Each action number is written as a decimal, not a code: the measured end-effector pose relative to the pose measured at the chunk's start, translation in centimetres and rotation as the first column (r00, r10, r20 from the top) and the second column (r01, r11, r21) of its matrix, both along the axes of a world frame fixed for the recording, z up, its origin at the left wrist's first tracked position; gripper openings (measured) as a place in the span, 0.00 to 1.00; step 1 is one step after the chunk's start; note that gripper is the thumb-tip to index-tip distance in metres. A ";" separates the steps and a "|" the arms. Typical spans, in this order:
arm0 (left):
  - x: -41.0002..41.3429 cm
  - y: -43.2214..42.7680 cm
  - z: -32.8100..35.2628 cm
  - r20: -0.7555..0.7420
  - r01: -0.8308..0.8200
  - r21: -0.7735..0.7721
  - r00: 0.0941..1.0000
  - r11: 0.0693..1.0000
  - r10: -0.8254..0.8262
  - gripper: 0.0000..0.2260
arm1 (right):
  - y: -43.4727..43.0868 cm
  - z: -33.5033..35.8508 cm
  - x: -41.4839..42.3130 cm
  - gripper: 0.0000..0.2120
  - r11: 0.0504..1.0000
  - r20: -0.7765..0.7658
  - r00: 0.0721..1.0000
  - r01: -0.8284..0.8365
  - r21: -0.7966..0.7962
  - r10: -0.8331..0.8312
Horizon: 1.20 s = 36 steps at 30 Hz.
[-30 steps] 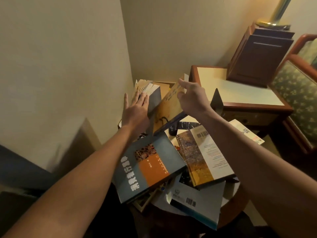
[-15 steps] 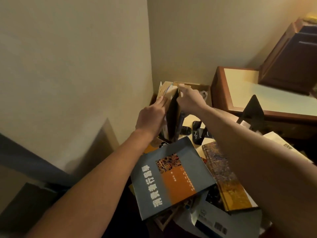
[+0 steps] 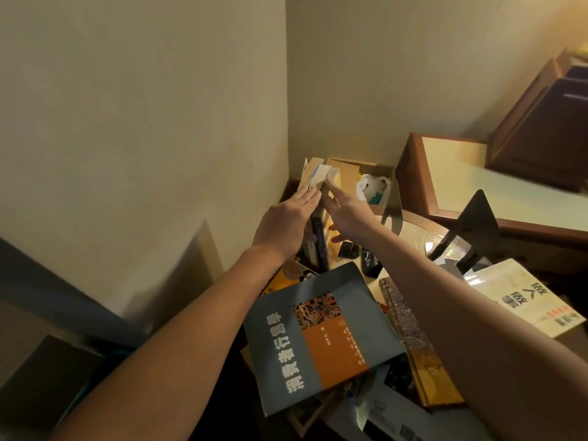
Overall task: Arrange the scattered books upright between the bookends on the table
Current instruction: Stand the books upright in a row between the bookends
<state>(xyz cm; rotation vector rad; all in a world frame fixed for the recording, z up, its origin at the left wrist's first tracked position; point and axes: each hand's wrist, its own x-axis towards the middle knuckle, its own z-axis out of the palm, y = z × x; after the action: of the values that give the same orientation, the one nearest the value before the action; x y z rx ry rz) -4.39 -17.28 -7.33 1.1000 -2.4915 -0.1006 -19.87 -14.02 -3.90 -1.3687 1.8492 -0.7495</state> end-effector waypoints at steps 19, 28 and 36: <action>-2.7 4.0 2.2 0.210 -0.080 0.014 0.975 0.997 0.076 0.32 | 6.2 0.6 -3.0 0.35 0.996 -0.109 0.994 -0.017 -0.091 0.007; -2.9 4.4 1.3 0.228 -0.032 0.003 0.973 0.999 0.031 0.33 | 7.2 -0.2 -3.3 0.33 0.994 -0.131 0.991 -0.007 -0.106 -0.007; -2.5 6.0 0.2 0.165 0.004 -0.039 0.986 0.999 0.003 0.34 | 9.3 -0.5 -4.3 0.33 0.992 -0.161 0.985 0.042 -0.122 -0.062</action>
<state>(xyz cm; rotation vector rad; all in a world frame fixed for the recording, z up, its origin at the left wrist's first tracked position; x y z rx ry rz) -6.89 -11.33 -7.12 1.1329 -2.6271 0.0410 -24.13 -4.74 -4.38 -1.5016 2.0028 -0.8044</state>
